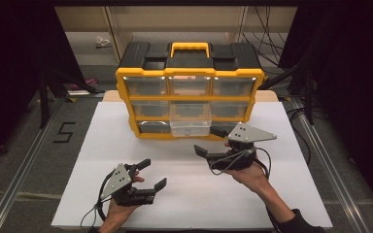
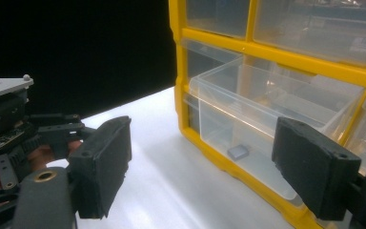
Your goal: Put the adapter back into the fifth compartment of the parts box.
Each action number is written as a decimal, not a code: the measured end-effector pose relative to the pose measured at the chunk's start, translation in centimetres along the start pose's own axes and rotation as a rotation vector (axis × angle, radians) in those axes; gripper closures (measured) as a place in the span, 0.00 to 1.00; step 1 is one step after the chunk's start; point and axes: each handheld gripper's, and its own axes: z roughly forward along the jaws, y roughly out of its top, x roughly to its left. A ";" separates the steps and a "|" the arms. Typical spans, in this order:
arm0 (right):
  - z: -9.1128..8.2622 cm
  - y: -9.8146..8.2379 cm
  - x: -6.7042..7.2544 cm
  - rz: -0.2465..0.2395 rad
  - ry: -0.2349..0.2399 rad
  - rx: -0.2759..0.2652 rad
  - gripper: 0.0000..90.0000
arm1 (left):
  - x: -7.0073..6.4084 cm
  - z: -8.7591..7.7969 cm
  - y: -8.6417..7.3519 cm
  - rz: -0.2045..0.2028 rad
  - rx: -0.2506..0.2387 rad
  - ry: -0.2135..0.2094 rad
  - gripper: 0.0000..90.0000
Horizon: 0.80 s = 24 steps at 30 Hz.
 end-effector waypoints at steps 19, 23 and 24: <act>-1.3 -2.3 -0.3 0.030 -0.015 -0.027 0.25 | 0.0 0.0 0.0 -0.002 -0.002 -0.007 0.18; -1.5 -2.8 -0.3 0.035 -0.020 -0.031 0.25 | 0.0 0.1 0.0 -0.003 0.002 -0.012 0.17; -1.6 -3.0 -0.3 0.036 -0.021 -0.032 0.25 | 0.0 0.1 0.0 -0.003 0.004 -0.012 0.17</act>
